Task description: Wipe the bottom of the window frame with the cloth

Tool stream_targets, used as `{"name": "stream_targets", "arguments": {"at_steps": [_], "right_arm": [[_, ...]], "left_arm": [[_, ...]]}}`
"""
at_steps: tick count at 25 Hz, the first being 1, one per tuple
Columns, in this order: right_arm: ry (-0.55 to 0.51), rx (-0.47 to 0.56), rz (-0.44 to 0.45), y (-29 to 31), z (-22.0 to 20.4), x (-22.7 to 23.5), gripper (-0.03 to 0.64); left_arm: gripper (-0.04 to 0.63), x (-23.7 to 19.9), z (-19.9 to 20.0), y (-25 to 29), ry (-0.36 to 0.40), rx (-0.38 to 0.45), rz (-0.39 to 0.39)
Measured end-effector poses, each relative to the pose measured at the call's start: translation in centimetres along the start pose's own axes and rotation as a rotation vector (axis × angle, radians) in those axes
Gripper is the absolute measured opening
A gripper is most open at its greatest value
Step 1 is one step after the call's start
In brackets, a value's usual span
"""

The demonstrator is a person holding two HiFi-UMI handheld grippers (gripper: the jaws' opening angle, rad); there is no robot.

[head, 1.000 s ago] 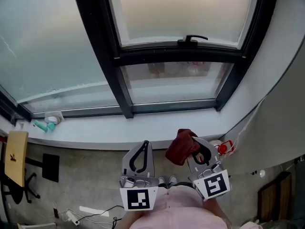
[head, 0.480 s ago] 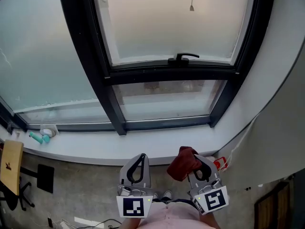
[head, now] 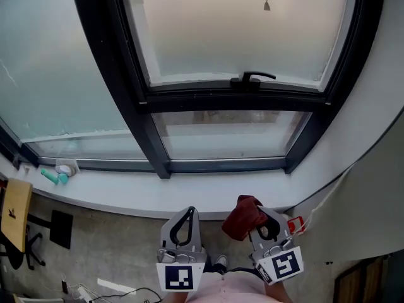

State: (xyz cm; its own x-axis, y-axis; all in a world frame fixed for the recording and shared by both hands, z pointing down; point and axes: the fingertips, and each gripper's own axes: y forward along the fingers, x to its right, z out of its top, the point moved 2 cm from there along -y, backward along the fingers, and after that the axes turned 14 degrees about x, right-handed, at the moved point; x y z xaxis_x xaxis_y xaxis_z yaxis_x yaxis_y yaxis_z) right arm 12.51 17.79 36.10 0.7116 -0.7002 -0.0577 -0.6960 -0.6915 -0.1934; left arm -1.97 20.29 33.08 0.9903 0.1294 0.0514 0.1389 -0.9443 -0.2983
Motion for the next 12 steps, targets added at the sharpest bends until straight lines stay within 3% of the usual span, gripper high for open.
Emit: {"name": "stream_targets", "arguments": {"at_steps": [4, 7, 10, 12], "right_arm": [[0.005, -0.017, -0.004, 3.0, -1.1, 0.8, 0.066], [0.008, -0.026, -0.013, 6.3, -2.0, 1.1, 0.066], [0.018, -0.021, -0.024, 10.7, -2.4, 1.0, 0.066], [0.012, -0.01, -0.028, 13.7, -2.2, 0.8, 0.066]], "left_arm": [[-0.003, -2.2, -1.4, 2.1, 0.002, -0.014, 0.001], [-0.003, -4.5, -2.4, 4.3, 0.056, -0.025, -0.059], [-0.003, -7.7, -2.8, 7.2, -0.032, -0.001, -0.035], [-0.003, -9.9, -2.4, 9.2, 0.042, 0.014, -0.091]]}}
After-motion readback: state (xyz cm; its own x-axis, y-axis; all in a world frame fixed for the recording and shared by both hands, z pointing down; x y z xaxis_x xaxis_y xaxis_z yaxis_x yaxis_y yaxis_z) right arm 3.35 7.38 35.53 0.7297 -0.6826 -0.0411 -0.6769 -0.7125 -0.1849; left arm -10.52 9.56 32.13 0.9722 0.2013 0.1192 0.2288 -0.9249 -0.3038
